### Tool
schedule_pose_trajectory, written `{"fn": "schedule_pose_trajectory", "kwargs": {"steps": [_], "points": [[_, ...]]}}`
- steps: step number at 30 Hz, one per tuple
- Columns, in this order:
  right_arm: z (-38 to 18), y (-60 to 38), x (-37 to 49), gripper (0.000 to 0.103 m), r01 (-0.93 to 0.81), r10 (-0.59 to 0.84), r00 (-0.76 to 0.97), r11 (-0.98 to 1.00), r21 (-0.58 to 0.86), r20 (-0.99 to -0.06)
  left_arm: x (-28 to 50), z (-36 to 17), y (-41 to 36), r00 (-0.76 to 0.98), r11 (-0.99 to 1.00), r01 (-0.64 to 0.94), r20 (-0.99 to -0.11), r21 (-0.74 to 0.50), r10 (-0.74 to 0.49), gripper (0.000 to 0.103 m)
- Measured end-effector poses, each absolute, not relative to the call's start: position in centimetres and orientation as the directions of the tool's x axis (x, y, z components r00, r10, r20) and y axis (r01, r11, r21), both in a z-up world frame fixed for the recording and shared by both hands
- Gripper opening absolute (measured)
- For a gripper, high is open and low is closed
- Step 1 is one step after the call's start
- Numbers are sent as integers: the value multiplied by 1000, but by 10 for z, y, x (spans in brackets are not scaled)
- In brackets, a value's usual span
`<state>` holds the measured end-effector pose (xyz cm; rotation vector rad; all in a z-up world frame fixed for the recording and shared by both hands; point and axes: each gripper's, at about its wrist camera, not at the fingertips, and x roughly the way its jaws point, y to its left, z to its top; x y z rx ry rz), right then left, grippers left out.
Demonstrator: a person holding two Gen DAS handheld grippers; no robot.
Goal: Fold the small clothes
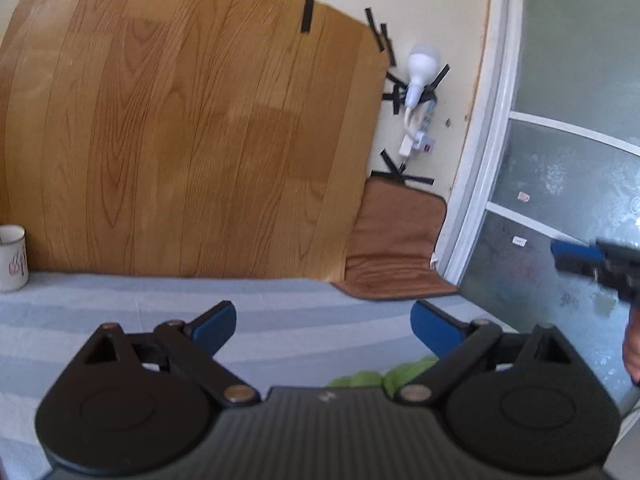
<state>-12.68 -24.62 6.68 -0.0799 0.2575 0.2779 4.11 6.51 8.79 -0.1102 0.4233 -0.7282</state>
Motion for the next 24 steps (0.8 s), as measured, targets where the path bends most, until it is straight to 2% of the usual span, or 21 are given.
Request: {"fn": "schedule_pose_trajectory", "kwargs": {"steps": [1, 4, 7, 9, 11, 12, 13, 14, 15, 20, 22, 24], "points": [[50, -252, -128, 60, -276, 271, 909, 961, 29, -315, 42, 80, 67, 656, 744, 618, -354, -254, -666, 97], [12, -268, -125, 63, -228, 327, 848, 935, 270, -417, 50, 56, 57, 620, 742, 624, -422, -246, -661, 97], [-10, -278, -112, 70, -195, 437, 795, 840, 505, -420, 63, 25, 36, 525, 708, 645, -508, -286, -683, 97], [-15, -271, -99, 70, -188, 469, 777, 809, 556, -420, 71, 5, 21, 461, 693, 647, -561, -318, -688, 97], [-12, -259, -90, 39, -177, 436, 768, 848, 499, -469, 75, -14, 9, 409, 684, 639, -598, -351, -689, 84], [-7, -256, -88, 19, -169, 404, 782, 870, 462, -474, 75, -20, 4, 400, 689, 632, -613, -354, -682, 57], [0, -257, -88, 10, -173, 393, 797, 876, 450, -458, 73, -22, 2, 409, 705, 622, -625, -341, -664, 37], [11, -262, -89, 9, -176, 382, 821, 876, 448, -425, 72, -20, 4, 418, 711, 616, -625, -339, -659, 32], [23, -266, -93, 9, -172, 351, 854, 887, 429, -384, 72, -14, 11, 416, 703, 613, -609, -361, -676, 21], [86, -266, -106, 8, -143, 188, 960, 966, 214, -206, 46, 58, 69, 529, 694, 593, -452, -409, -718, 17], [93, -261, -106, 8, -174, 207, 963, 967, 185, -173, 22, 85, 99, 577, 687, 591, -373, -422, -726, 17], [91, -251, -103, 8, -204, 228, 961, 967, 155, -159, -10, 102, 124, 647, 718, 581, -316, -383, -693, 17]]}}
